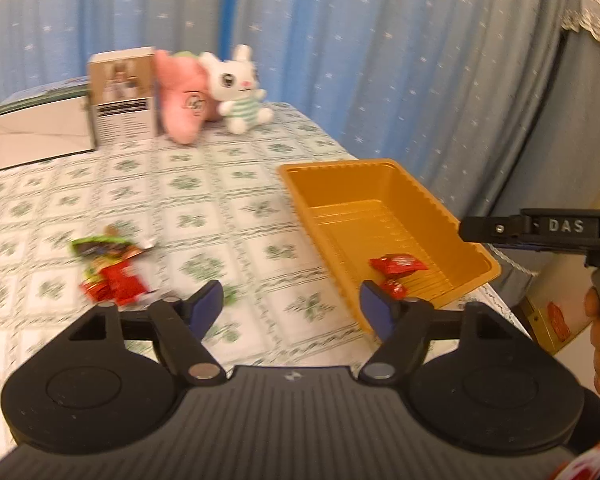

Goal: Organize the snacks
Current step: 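Grasp the clear packet of dark sticks with the right tool while the left grasps a dark red candy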

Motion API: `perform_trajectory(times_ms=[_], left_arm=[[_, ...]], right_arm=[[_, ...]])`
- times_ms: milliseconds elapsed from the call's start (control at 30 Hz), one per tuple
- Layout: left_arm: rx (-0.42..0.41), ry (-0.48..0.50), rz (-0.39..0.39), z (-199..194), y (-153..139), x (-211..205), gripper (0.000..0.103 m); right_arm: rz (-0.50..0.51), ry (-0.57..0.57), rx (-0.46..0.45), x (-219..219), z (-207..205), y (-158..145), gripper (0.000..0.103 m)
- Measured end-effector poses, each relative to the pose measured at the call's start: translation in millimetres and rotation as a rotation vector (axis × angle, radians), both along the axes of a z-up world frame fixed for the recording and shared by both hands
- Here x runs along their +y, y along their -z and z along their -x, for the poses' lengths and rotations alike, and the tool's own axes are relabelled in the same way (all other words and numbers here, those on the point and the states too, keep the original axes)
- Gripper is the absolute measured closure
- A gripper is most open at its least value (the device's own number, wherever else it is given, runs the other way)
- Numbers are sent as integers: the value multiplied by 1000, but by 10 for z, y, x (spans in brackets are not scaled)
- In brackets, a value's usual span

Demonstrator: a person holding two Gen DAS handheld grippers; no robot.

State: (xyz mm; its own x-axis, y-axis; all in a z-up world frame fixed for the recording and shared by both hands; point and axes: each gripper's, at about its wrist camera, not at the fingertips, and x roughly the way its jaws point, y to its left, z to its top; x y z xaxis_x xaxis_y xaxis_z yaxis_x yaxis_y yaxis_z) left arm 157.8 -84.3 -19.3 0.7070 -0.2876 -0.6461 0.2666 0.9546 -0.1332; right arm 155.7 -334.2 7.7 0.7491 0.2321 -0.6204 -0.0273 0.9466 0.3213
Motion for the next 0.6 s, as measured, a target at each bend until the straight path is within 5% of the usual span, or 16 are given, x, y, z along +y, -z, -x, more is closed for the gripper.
perform_trajectory(times_ms=[600], left_arm=[[22, -267, -9, 688, 22, 1196, 22]], right_arm=[[20, -176, -19, 1176, 496, 217, 46]])
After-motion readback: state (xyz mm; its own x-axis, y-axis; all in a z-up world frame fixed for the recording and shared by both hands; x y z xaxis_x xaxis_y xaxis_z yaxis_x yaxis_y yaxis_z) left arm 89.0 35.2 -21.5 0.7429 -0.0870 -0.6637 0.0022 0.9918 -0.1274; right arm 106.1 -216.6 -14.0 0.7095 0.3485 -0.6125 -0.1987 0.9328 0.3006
